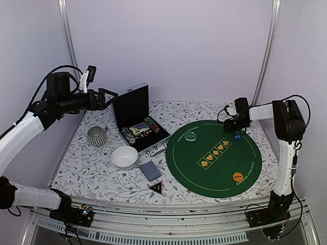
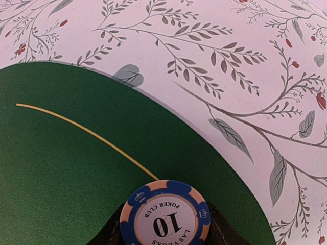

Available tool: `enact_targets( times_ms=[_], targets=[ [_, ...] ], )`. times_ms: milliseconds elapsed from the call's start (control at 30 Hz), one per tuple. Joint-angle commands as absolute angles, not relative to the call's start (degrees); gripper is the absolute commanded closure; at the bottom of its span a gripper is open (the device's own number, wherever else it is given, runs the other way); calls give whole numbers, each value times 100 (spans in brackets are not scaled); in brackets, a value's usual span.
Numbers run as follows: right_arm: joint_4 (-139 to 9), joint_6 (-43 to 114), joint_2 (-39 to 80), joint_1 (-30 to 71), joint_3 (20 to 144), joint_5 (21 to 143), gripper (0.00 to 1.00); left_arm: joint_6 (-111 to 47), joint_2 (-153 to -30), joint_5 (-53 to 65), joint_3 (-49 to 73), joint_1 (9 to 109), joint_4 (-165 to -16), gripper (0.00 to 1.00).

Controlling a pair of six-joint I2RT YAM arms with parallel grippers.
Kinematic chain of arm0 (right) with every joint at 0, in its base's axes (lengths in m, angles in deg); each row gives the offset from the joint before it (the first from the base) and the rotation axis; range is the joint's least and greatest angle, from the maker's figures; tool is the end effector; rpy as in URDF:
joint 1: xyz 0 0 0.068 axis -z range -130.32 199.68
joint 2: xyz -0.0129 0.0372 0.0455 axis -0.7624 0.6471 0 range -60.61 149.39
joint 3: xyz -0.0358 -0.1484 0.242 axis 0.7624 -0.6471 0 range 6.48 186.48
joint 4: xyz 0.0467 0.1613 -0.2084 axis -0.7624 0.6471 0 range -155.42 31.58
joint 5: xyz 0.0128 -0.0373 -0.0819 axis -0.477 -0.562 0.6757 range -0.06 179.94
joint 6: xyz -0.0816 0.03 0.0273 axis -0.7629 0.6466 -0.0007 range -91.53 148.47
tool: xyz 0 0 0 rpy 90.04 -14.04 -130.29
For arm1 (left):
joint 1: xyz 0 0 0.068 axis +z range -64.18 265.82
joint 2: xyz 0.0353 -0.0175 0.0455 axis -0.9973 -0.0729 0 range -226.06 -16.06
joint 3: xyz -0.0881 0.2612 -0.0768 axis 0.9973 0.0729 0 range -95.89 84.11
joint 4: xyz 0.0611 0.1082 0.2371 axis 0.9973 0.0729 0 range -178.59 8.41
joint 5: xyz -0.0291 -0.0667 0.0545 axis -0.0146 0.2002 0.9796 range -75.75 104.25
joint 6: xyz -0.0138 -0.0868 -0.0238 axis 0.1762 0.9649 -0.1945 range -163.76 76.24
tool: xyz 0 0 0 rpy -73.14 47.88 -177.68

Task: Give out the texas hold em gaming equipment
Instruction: Place the poker chips pile in the small blind area, then pick up the pile of poker chips from the chip case.

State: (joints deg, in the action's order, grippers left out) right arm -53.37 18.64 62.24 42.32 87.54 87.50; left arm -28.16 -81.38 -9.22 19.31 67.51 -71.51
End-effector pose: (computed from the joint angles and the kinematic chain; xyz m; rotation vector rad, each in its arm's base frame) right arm 0.4855 0.0662 0.0983 -0.3923 2.4789 0.0358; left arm 0.2728 -0.1245 0.3786 0.3348 1.8990 -0.7856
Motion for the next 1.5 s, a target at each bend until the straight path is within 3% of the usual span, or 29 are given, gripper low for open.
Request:
enact_targets(
  times_ms=[0, 367, 433, 567, 1000, 1200, 1367, 1467],
  targets=[
    [-5047, 1937, 6352, 4291, 8717, 8732, 54, -2883, -8044, -915, 1744, 6833, -7034, 2],
    [-5048, 1926, 6341, 4291, 8699, 8659, 46, -2943, -7927, -844, 1722, 6877, -6975, 2],
    [-5022, 1925, 6349, 4286, 8712, 8607, 36, -2943, -7919, -851, 1726, 6882, -6976, 2],
    [-4935, 1969, 6343, 4291, 8782, 8560, 0, -2926, -7920, -860, 1770, 6882, -6984, 2],
    [-4284, 1758, 5053, 4211, 9538, 8147, 1, -2836, -8046, -747, 2047, 6865, -6880, 3],
    [-4607, 1987, 4012, 3658, 9226, 7689, 1, -3526, -8927, -152, 1578, 6329, -6061, 24],
    [-5119, 1968, 3485, 3088, 8618, 7190, 1, -4600, -10089, 836, 882, 5673, -5209, 31],
    [-5374, 2038, 3332, 3027, 8315, 7093, 1, -4888, -10820, 1673, 493, 5646, -4792, 43]
  ],
)
